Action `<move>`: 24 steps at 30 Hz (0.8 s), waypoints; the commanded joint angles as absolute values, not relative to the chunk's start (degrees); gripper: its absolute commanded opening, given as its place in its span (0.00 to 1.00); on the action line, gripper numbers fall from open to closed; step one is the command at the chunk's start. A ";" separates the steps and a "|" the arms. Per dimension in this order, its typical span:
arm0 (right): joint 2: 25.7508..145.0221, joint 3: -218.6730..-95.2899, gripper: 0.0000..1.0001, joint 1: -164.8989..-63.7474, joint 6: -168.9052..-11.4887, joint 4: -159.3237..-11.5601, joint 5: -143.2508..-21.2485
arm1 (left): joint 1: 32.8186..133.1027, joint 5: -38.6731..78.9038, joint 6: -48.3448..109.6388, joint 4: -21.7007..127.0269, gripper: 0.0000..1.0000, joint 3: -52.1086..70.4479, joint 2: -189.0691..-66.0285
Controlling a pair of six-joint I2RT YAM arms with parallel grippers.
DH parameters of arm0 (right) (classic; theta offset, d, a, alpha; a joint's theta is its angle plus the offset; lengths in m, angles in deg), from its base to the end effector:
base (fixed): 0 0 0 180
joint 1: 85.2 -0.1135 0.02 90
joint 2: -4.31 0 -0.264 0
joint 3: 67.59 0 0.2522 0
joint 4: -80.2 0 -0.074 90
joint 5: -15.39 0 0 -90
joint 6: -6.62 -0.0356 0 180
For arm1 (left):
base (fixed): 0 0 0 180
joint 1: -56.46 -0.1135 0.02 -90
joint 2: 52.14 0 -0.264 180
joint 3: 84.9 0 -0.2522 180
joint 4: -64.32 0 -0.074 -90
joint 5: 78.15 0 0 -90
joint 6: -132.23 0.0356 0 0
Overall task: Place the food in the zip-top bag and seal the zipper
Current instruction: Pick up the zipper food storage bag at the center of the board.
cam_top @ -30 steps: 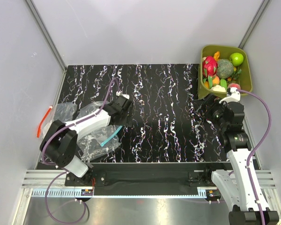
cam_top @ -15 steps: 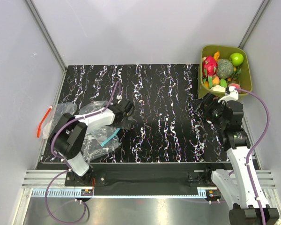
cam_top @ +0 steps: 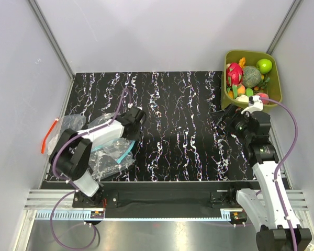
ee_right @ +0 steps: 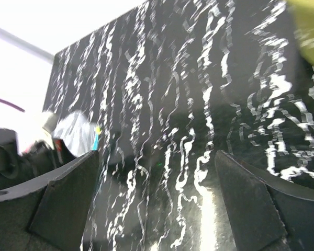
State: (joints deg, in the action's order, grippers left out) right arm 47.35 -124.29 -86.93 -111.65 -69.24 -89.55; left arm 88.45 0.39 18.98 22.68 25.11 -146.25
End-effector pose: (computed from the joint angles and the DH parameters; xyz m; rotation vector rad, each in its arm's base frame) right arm 0.1755 0.0145 0.3217 0.2551 1.8824 0.6022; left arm 0.2699 -0.1602 0.1745 0.1464 2.6725 -0.0285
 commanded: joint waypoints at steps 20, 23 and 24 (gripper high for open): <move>67.84 -121.25 0.56 -97.14 -118.89 -93.68 -112.41 | 94.34 22.84 9.80 35.79 0.00 12.79 -139.94; 71.62 -122.57 0.53 -100.30 -118.10 -94.03 -109.33 | 95.48 23.10 9.62 36.06 0.00 10.50 -141.78; 72.50 -122.74 0.52 -101.01 -118.10 -94.56 -107.93 | 95.83 23.19 9.45 36.06 0.00 9.63 -142.05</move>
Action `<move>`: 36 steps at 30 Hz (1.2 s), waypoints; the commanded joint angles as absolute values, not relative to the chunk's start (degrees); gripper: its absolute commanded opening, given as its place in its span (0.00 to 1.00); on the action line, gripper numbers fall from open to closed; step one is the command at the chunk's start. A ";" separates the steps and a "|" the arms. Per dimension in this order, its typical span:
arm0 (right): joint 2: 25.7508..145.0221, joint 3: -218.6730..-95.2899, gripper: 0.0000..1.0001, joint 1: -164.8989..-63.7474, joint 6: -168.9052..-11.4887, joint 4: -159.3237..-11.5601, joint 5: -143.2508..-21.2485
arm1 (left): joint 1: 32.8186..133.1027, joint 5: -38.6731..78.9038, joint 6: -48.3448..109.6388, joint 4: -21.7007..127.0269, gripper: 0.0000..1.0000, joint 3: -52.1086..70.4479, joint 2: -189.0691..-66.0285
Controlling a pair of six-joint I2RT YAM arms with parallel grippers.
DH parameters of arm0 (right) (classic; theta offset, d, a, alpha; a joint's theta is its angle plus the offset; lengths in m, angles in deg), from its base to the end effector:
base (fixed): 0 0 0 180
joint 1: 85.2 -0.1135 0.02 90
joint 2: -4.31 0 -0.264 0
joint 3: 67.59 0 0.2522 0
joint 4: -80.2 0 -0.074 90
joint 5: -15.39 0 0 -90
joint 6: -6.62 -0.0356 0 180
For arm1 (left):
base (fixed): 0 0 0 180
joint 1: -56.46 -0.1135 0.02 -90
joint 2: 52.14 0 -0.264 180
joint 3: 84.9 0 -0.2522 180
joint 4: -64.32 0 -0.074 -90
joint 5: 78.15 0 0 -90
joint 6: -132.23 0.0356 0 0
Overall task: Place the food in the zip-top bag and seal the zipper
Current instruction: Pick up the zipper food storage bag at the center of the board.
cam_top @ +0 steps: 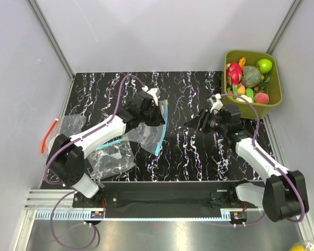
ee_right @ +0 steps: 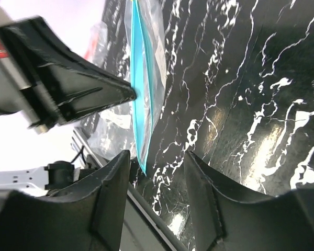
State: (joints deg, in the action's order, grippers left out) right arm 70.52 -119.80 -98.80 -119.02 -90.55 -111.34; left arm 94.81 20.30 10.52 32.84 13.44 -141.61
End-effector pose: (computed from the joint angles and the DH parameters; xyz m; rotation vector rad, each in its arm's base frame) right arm 0.2403 0.0800 0.2536 -0.0479 2.0859 1.1745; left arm 0.2728 -0.2225 0.2741 0.2209 2.3698 -0.7909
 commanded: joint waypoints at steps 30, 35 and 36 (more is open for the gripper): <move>85.96 -129.51 0.43 -113.14 -115.64 -97.99 -97.29 | 97.51 23.02 11.82 32.37 0.00 5.40 -143.81; 84.03 -128.90 0.46 -113.58 -115.20 -96.94 -95.88 | 97.59 20.21 12.78 30.44 0.00 4.52 -143.81; 83.85 -128.90 0.46 -113.76 -115.11 -96.76 -95.62 | 97.59 20.29 12.87 30.26 0.00 4.44 -143.73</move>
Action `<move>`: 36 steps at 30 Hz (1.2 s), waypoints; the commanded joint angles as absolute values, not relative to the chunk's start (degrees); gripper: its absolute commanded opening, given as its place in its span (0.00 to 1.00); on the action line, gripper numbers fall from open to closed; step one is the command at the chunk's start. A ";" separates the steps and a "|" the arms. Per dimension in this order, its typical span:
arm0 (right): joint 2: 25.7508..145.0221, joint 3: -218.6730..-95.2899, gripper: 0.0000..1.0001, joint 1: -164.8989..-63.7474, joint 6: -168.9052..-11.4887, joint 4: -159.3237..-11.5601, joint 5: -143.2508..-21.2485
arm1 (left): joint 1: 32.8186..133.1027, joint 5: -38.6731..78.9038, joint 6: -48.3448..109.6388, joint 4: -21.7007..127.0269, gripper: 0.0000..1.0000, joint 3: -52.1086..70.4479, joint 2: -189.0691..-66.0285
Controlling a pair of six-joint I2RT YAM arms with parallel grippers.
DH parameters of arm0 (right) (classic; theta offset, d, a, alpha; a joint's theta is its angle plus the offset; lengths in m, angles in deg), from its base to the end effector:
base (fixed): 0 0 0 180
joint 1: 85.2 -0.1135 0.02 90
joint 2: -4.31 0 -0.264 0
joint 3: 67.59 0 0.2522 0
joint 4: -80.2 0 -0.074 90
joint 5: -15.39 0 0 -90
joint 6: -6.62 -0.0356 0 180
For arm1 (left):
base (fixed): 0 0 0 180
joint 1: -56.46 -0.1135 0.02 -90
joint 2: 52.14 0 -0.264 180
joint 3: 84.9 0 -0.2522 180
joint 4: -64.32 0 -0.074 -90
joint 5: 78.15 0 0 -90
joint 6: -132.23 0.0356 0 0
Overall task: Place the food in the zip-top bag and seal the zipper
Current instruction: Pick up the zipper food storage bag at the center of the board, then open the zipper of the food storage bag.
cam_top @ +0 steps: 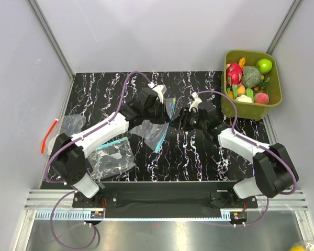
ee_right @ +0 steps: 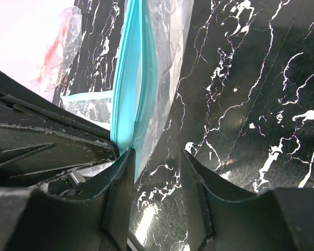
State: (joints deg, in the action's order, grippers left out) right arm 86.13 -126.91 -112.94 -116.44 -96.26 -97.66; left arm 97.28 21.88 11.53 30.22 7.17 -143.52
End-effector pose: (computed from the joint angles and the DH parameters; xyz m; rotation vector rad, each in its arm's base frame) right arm 0.2691 0.1573 0.2314 -0.1729 2.1510 1.0529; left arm 0.2718 -0.2430 0.2958 0.3096 2.3406 -0.8470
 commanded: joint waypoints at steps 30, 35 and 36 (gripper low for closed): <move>82.88 -127.84 0.48 -115.52 -116.34 -96.41 -91.84 | 97.68 18.79 13.31 27.80 0.00 2.33 -141.62; 84.72 -128.37 0.48 -115.78 -116.96 -97.81 -91.75 | 97.68 20.82 12.61 28.94 0.00 2.76 -140.56; 84.90 -128.46 0.48 -115.87 -117.04 -97.90 -91.66 | 97.77 20.99 12.52 28.85 0.00 2.59 -140.56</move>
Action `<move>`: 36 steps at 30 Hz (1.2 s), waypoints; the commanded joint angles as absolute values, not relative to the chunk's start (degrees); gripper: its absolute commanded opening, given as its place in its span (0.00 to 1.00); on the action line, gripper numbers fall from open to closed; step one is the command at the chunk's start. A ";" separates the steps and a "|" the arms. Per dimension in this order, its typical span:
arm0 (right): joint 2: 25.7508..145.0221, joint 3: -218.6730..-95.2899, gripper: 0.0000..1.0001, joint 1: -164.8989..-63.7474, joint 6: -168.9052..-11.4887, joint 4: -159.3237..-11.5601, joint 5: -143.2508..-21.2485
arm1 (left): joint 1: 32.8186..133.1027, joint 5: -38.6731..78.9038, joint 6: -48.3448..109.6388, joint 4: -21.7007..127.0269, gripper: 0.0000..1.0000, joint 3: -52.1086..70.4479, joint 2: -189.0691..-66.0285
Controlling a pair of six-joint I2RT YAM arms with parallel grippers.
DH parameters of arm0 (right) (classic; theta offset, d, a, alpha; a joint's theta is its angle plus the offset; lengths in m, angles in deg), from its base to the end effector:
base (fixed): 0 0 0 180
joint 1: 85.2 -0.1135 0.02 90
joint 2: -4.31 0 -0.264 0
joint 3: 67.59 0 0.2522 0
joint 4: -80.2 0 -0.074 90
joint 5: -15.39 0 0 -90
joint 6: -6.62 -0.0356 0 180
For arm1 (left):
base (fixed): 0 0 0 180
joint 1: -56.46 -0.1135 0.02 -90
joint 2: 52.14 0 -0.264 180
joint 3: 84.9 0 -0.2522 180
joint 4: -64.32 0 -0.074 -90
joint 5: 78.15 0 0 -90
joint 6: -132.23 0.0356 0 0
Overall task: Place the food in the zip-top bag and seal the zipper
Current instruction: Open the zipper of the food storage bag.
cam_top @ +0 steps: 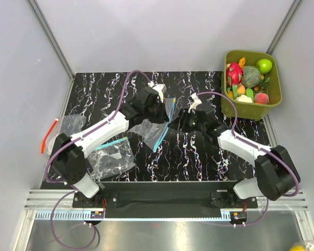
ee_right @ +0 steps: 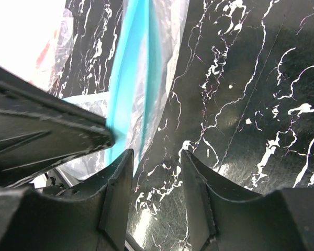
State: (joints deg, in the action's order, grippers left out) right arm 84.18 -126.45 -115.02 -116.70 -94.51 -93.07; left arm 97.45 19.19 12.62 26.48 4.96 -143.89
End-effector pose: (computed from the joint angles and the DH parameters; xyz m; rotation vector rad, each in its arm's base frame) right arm 0.2595 0.1618 0.2352 -0.1512 2.1543 0.9963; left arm 0.2722 -0.2426 0.3008 0.3075 2.3597 -0.7735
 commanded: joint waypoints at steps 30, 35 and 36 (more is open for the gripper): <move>81.38 -136.54 0.00 -118.42 -115.29 -83.14 -80.24 | 107.78 -7.22 20.17 5.03 0.60 -12.17 -147.06; 81.12 -137.07 0.00 -118.51 -115.72 -83.05 -80.41 | 110.16 -7.75 19.90 6.52 0.79 -11.48 -145.84; 81.12 -137.07 0.00 -118.59 -115.90 -83.22 -80.58 | 110.51 -7.31 19.82 6.87 0.80 -11.30 -145.49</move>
